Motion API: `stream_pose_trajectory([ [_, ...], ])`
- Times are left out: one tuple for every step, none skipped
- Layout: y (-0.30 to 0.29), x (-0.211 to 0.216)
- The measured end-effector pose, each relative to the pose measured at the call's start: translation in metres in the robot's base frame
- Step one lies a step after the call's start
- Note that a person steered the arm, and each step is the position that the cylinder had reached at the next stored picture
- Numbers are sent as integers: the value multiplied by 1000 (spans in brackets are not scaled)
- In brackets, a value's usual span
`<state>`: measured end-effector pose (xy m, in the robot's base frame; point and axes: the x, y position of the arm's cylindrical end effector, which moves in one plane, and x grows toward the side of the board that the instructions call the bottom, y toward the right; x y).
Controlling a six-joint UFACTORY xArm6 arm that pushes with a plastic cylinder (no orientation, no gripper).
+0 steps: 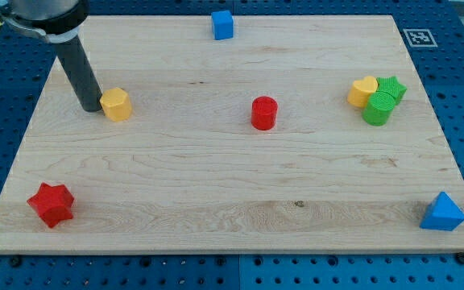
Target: Move the yellow hexagon closer to green circle
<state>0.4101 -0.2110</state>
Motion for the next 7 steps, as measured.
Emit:
stream_pose_trajectory([
  [0,2],
  [0,7],
  [0,7],
  [14,7],
  [37,7],
  [58,7],
  [78,6],
])
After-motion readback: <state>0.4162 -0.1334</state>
